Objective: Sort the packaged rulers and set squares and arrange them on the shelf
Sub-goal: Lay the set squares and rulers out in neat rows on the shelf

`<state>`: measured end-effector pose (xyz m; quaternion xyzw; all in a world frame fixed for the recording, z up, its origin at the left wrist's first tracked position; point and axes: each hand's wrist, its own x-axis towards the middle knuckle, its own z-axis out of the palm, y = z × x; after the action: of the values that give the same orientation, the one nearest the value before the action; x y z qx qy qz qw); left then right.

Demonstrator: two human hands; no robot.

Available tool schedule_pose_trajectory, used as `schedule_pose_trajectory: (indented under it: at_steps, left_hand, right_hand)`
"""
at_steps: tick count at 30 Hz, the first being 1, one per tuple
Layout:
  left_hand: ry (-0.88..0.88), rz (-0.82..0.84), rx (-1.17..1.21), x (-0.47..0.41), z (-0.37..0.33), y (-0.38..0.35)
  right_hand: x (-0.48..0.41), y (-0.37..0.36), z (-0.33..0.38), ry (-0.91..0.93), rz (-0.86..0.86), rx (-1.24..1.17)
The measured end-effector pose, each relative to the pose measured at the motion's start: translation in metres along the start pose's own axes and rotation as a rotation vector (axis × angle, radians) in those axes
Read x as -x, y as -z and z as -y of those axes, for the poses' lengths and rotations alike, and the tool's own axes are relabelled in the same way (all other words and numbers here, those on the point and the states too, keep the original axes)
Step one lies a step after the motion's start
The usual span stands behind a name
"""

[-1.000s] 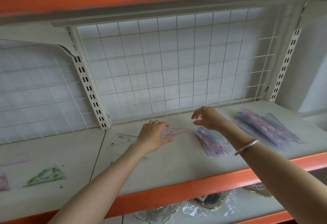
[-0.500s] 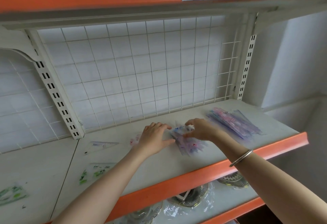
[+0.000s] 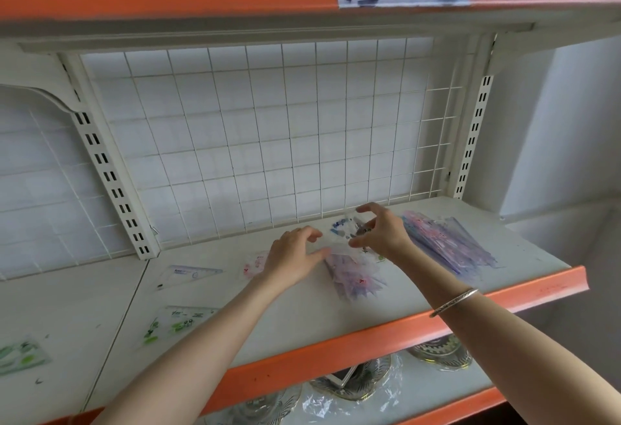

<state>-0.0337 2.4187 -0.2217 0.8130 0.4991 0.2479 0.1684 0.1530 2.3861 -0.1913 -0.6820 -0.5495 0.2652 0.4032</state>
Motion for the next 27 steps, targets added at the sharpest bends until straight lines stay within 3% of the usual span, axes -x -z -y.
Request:
schedule_pose_trajectory:
  at_steps: [6,12,16,22,27]
  left_hand:
    - [0.185,-0.073,0.399,-0.001,-0.007,0.017]
    - [0.335,-0.033,0.809,0.009,0.002,0.043]
    - [0.373,-0.056,0.840,0.019,0.018,0.059]
    - [0.460,-0.160,0.794,0.031,0.051,0.076]
    - [0.498,-0.226,0.776,0.042,0.075,0.090]
  right_hand:
    - [-0.003,-0.016,0.020,-0.111,0.089,-0.375]
    - [0.003,-0.040,0.042,-0.112,0.315,-0.423]
    - [0.002,-0.059,0.050,-0.148,0.346,-0.491]
    - [-0.004,-0.085,0.056,-0.189,0.177,-0.594]
    - [-0.004,-0.100,0.066,-0.186,0.293,-0.621]
